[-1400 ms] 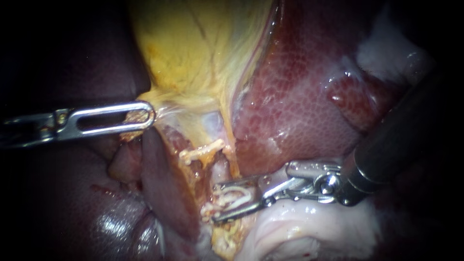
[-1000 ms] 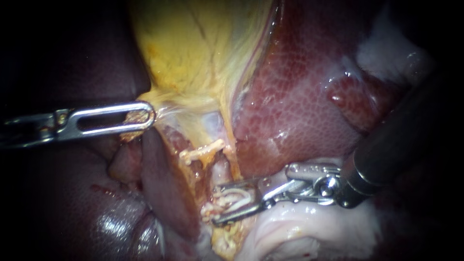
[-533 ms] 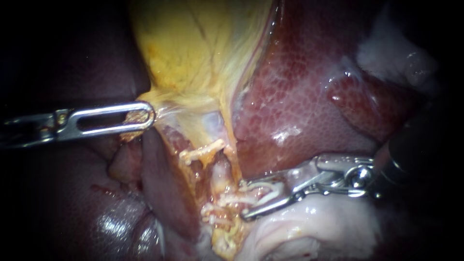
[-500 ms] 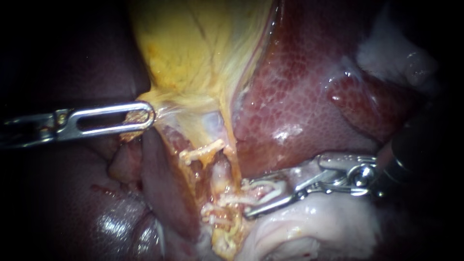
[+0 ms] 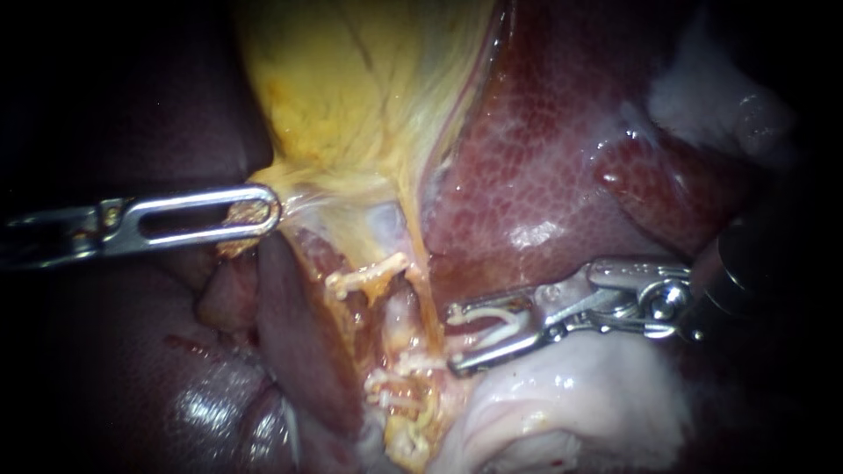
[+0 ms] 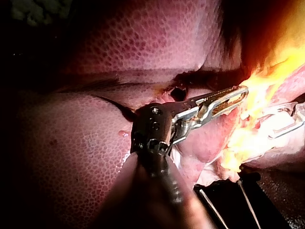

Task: Clipping second clip right tube

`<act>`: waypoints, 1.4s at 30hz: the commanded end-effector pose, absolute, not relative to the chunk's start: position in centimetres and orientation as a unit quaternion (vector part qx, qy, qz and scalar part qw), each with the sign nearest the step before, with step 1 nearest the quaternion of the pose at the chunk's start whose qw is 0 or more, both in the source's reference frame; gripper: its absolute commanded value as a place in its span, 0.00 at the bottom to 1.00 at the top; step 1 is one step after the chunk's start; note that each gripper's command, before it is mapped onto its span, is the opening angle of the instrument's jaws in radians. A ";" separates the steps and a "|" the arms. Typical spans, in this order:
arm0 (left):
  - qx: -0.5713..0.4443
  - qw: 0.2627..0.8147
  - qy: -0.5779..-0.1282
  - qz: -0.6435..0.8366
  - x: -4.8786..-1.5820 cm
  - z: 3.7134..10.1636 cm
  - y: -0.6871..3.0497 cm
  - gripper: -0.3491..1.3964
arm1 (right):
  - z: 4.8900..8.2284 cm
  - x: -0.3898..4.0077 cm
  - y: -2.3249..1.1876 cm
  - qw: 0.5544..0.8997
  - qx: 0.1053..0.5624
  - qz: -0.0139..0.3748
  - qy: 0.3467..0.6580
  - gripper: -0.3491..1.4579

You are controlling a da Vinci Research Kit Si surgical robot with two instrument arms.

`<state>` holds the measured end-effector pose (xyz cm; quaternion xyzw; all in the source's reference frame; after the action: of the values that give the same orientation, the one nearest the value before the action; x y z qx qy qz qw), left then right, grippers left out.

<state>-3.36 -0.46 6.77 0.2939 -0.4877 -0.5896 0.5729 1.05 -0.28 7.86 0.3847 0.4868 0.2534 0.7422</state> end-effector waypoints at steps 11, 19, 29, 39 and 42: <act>0.294 0.573 -0.488 -0.590 -3.36 6.77 -0.45 0.00 | 7.97 1.39 -0.57 0.744 0.385 0.245 0.488 0.52; 0.294 0.573 -0.488 -0.590 -3.36 6.77 -0.45 0.00 | 8.03 1.49 -0.71 0.739 0.398 0.240 0.488 0.52; 0.293 0.573 -0.488 -0.590 -3.37 6.77 -0.45 0.00 | 8.04 1.54 -0.70 0.729 0.405 0.244 0.495 0.48; 0.293 0.573 -0.488 -0.590 -3.37 6.77 -0.45 0.00 | 8.08 1.37 -0.65 0.723 0.441 0.227 0.480 0.00; 0.293 0.573 -0.488 -0.590 -3.37 6.77 -0.45 0.00 | 8.08 1.37 -0.65 0.723 0.442 0.229 0.479 0.00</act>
<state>-3.37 -0.45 6.77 0.2932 -0.4875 -0.5902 0.5727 1.37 -0.65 8.08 0.4423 0.4791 0.2291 0.7228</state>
